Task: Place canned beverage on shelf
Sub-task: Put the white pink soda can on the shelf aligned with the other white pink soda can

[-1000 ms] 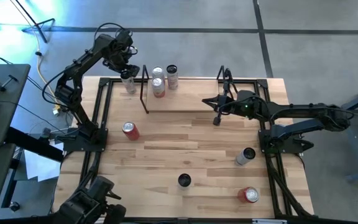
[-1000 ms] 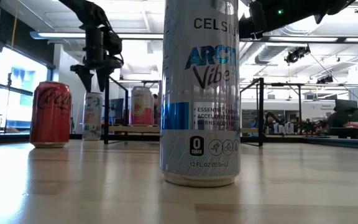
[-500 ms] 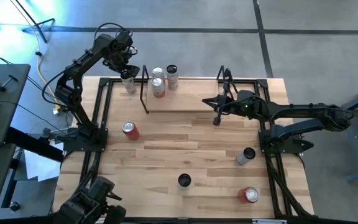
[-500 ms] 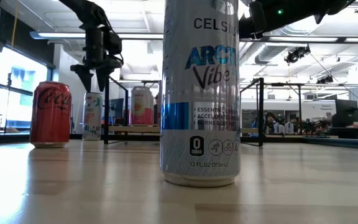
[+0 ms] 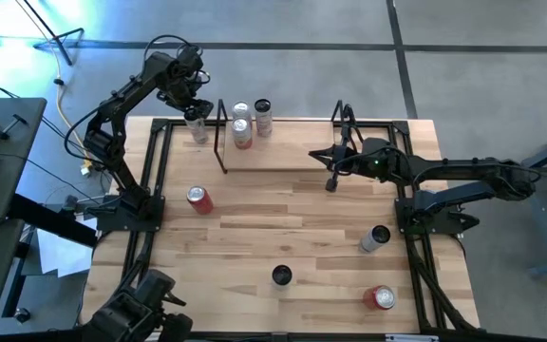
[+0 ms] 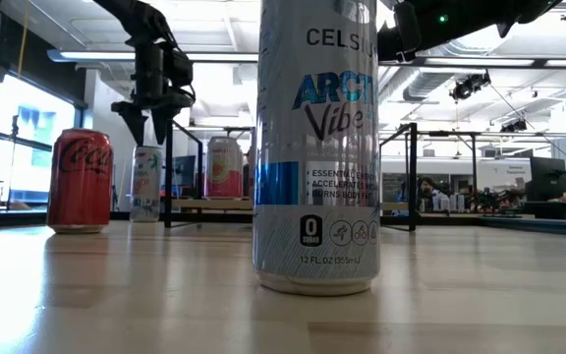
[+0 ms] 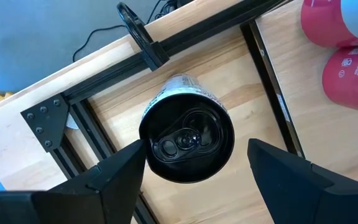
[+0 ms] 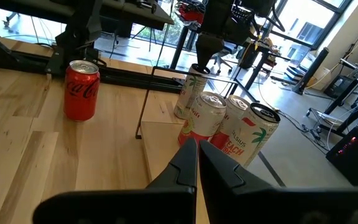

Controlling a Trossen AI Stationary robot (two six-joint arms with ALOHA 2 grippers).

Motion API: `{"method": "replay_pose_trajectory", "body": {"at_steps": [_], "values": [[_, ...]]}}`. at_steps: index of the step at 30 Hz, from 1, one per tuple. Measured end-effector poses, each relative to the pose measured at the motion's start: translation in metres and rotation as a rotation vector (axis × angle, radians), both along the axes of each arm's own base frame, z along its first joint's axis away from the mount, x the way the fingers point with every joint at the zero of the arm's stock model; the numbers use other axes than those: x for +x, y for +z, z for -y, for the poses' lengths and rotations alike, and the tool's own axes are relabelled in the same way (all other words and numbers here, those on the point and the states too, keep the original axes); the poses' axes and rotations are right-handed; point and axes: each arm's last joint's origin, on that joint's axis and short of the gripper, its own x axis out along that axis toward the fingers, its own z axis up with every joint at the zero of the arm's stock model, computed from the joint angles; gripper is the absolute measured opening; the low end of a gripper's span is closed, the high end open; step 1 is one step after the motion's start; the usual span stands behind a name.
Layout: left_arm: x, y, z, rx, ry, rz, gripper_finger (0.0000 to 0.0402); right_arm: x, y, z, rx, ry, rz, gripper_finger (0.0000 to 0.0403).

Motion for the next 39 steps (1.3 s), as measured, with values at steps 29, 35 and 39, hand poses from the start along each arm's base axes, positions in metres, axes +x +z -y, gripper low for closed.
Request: {"method": "replay_pose_trajectory", "body": {"at_steps": [29,35,39], "values": [[0.0006,0.0003,-0.0002,0.0,-0.012,0.01,0.0326,0.0,0.0,0.0,0.0,0.0,0.0,0.0],[0.0014,0.0008,-0.0033,0.03,-0.002,0.024,0.0326,0.0,0.0,0.0,0.0,0.0,0.0,0.0],[-0.001,-0.0005,-0.0046,0.022,0.02,0.018,0.0326,0.0,0.0,0.0,0.0,0.0,0.0,0.0]]}}
